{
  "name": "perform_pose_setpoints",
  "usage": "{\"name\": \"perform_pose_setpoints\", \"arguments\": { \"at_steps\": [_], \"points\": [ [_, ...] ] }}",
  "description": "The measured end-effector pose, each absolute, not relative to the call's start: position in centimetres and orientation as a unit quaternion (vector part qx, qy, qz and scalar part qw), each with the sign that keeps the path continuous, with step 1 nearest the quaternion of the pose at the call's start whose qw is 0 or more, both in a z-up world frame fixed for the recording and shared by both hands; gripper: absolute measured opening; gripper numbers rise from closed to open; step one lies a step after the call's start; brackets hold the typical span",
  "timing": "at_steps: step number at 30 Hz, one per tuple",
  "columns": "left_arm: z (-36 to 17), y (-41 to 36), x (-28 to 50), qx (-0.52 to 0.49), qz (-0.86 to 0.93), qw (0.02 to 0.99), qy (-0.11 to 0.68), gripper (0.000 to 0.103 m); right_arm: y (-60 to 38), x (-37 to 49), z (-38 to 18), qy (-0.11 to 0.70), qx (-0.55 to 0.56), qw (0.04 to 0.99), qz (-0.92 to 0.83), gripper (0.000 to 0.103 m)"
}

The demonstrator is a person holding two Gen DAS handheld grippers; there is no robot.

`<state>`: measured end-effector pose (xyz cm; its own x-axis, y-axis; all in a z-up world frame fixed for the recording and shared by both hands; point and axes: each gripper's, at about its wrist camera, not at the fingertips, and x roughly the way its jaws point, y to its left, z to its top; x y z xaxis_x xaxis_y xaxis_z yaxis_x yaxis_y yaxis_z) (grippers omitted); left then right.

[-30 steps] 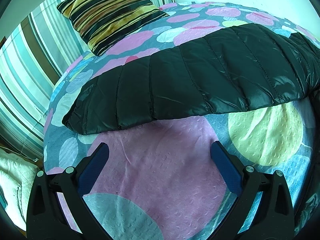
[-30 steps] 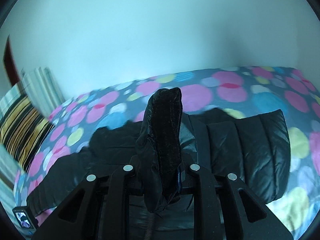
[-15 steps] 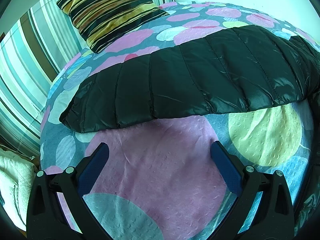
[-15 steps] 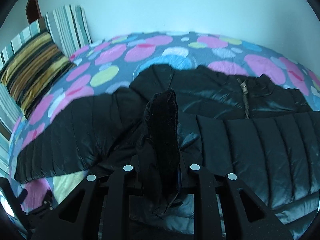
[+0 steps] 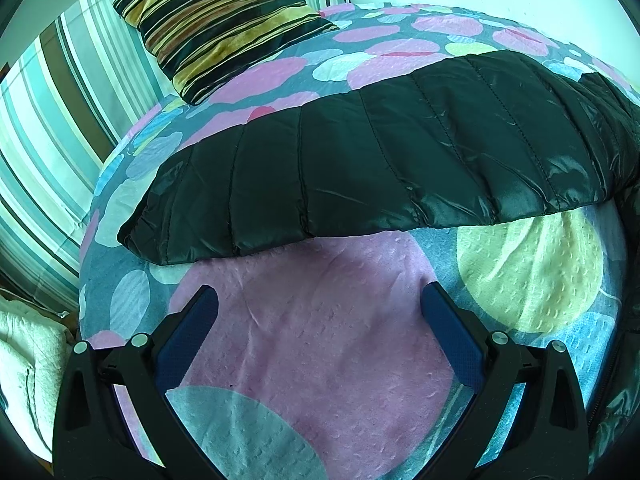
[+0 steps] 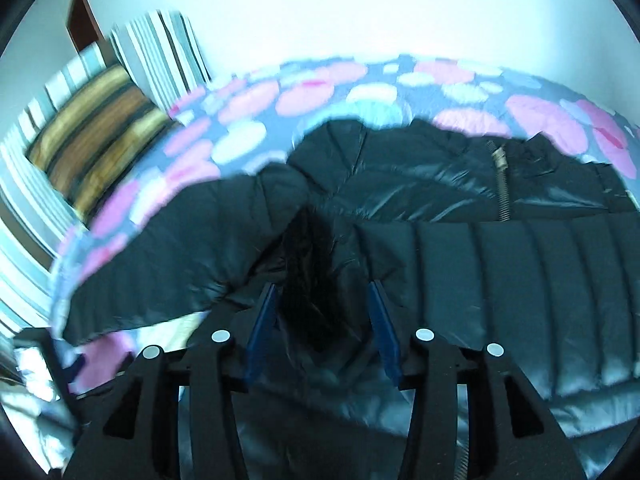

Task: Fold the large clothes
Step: 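Lift and fold the held side over toward the zipper with the right gripper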

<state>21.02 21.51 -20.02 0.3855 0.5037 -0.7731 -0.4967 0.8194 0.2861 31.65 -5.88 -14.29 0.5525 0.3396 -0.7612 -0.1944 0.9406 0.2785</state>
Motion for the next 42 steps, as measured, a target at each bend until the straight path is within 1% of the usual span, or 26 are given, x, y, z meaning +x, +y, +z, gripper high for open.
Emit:
{"name": "perform_pose_setpoints", "arguments": {
  "at_steps": [4,6,7,8,10,13,15,22,24,28,35,39,42],
  "points": [
    [-20.0,21.6,21.0,0.004,0.300,0.832,0.466,0.101,-12.1,29.1,-11.0,0.396,0.101,0.905,0.116,0.047],
    [-20.0,21.6,21.0,0.004,0.301,0.832,0.466,0.101,-16.5,28.9,-10.4,0.383,0.111,0.914,0.071,0.042],
    [-20.0,21.5,21.0,0.004,0.301,0.832,0.466,0.101,-19.7,29.1,-10.5,0.379,0.121,0.917,0.038,0.034],
    [-20.0,21.5,21.0,0.005,0.301,0.832,0.466,0.101,-22.5,29.5,-10.9,0.380,0.134,0.915,0.008,0.026],
    [-20.0,21.5,21.0,0.005,0.301,0.832,0.466,0.101,-28.4,30.4,-11.9,0.378,0.179,0.907,-0.048,0.019],
    [-19.9,21.4,21.0,0.009,0.303,0.832,0.466,0.101,-34.4,31.9,-13.8,0.383,0.211,0.892,-0.114,0.017],
    [-19.9,21.2,21.0,0.013,0.305,0.831,0.466,0.101,-36.0,33.3,-15.6,0.399,0.225,0.882,-0.107,0.016],
    [-19.7,20.6,21.0,0.025,0.310,0.828,0.466,0.101,-34.6,37.2,-21.0,0.469,0.195,0.858,-0.074,0.017],
    [-19.7,20.5,21.1,0.030,0.312,0.827,0.466,0.101,-34.5,37.4,-21.9,0.476,0.197,0.854,-0.071,0.016],
    [-19.6,20.5,21.0,0.028,0.311,0.828,0.466,0.101,-34.4,37.5,-21.5,0.475,0.192,0.856,-0.067,0.016],
    [-19.8,20.3,21.1,0.025,0.310,0.828,0.466,0.101,-33.6,33.1,-17.6,0.434,0.193,0.877,-0.076,0.017],
    [-19.8,20.5,21.1,0.024,0.310,0.829,0.466,0.101,-32.6,31.5,-18.3,0.448,0.200,0.869,-0.072,0.017],
    [-19.8,20.5,21.1,0.024,0.310,0.828,0.466,0.101,-31.3,31.8,-20.3,0.472,0.166,0.862,-0.087,0.017]
  ]
}}
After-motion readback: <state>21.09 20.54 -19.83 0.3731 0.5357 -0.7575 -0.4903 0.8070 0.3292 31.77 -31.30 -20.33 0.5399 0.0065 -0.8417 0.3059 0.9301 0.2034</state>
